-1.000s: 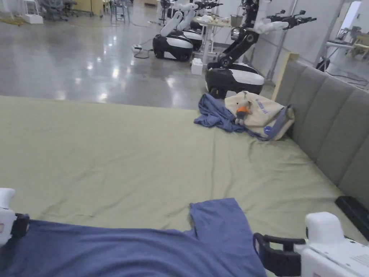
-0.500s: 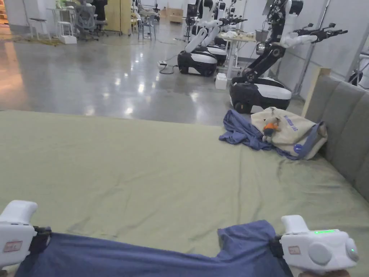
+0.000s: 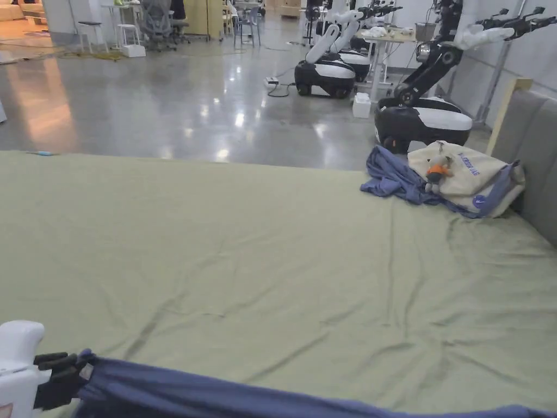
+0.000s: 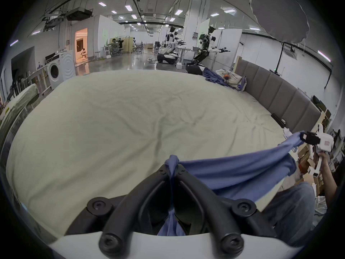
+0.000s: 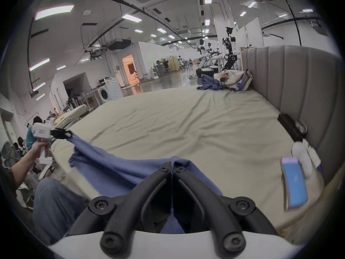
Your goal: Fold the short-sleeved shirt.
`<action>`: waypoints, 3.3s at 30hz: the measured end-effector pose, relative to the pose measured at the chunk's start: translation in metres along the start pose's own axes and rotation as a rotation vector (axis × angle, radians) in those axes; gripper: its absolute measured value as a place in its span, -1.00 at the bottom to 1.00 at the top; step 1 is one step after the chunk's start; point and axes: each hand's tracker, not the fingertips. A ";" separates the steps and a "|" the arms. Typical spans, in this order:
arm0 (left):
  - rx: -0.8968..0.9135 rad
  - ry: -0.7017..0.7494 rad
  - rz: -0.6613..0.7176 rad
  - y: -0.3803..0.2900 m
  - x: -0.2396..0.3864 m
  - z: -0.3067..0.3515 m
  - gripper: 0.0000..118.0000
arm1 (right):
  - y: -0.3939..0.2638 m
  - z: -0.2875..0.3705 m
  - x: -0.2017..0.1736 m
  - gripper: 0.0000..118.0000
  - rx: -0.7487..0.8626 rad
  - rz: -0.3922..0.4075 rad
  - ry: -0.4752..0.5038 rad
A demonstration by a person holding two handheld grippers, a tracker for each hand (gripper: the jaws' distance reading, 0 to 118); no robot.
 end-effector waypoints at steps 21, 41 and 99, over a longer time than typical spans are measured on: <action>0.663 0.163 0.031 -0.099 0.093 0.217 0.96 | 0.022 0.128 -0.160 0.66 0.532 0.180 -0.379; -0.194 -0.425 0.655 -0.101 -0.031 0.011 1.00 | 0.014 0.126 -0.154 -0.98 0.452 0.168 -0.351; -0.634 -0.170 0.157 0.026 0.109 -0.095 -0.48 | -0.002 0.106 -0.150 -0.97 0.292 0.079 -0.168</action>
